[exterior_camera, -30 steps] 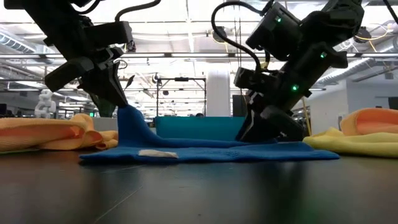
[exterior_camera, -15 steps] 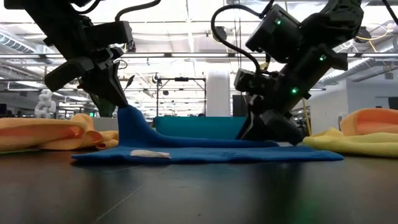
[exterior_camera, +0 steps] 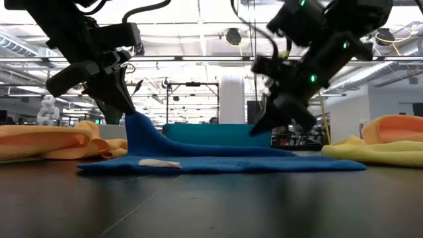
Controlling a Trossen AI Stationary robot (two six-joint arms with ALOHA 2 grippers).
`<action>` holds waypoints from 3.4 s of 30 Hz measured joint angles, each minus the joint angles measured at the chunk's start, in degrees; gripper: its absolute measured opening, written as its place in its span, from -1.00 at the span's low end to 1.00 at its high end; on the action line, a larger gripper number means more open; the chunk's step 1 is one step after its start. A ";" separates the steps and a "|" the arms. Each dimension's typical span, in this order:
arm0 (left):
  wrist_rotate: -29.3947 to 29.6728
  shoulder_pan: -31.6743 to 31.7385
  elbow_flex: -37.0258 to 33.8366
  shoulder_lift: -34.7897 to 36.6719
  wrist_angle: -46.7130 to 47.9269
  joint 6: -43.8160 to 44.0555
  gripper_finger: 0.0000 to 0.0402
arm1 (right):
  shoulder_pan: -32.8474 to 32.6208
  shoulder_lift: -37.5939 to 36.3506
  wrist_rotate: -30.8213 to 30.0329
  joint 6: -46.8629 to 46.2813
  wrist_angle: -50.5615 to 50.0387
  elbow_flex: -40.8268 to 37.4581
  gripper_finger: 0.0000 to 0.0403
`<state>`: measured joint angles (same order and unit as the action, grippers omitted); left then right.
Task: Fold microfiber towels
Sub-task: Fold the blue microfiber cloth
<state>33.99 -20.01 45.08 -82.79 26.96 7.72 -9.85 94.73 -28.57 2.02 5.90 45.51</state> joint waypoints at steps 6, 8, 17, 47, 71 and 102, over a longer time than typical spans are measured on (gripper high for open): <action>-0.10 0.00 0.00 0.01 -0.13 0.01 -0.91 | -0.72 -2.08 0.99 2.58 -0.27 0.07 -0.95; -0.11 0.00 0.00 0.01 -0.10 0.01 -0.94 | -0.48 -1.27 1.89 4.41 -0.54 0.07 -0.87; -1.20 0.00 0.00 -0.01 -0.17 0.16 -0.91 | 0.30 2.00 1.42 13.09 -2.78 0.07 -0.24; -2.48 0.00 0.00 -0.01 -0.22 0.25 -0.98 | 3.88 8.32 -2.72 11.88 4.24 0.07 -0.89; -2.60 0.00 0.00 0.01 -0.24 0.21 -0.98 | 6.90 8.36 -5.41 14.40 9.35 0.03 -0.15; -3.12 -0.01 0.00 0.00 -0.18 0.58 -0.90 | 8.64 8.27 -5.90 -8.22 8.10 0.09 -0.38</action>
<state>30.87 -20.02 45.08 -82.79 26.79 8.29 -1.22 103.00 -34.48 -6.20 14.00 45.60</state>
